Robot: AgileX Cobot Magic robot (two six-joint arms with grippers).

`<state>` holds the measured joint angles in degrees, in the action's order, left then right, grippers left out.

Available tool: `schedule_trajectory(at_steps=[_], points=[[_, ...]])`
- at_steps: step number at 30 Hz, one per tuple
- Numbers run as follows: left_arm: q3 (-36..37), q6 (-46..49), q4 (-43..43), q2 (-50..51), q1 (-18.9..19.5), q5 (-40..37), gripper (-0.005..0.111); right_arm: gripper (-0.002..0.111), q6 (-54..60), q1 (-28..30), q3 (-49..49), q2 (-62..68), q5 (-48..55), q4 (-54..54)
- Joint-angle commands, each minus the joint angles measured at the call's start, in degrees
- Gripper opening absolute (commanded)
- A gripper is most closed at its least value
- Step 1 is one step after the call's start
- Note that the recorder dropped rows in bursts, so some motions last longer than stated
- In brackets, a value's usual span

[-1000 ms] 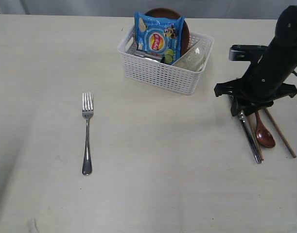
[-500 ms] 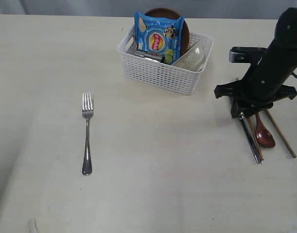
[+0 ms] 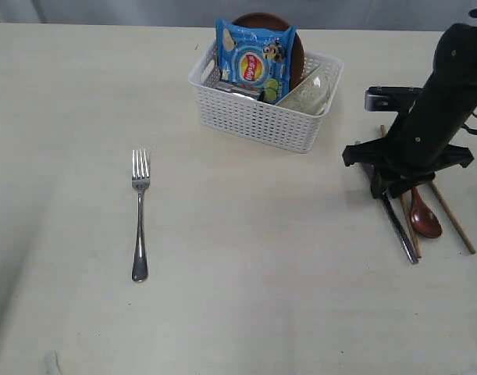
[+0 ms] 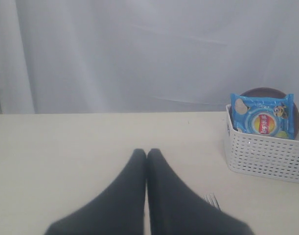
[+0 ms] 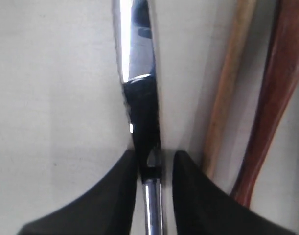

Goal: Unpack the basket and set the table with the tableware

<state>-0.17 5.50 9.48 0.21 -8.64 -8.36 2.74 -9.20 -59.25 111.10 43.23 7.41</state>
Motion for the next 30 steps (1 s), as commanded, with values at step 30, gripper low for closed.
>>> schedule_trajectory(at_steps=[30], points=[[0.2, 0.1, -0.2, -0.2, -0.1, 0.4, 0.000, -0.001, -0.1, -11.8, 0.1, -9.8, 3.3, 1.3]])
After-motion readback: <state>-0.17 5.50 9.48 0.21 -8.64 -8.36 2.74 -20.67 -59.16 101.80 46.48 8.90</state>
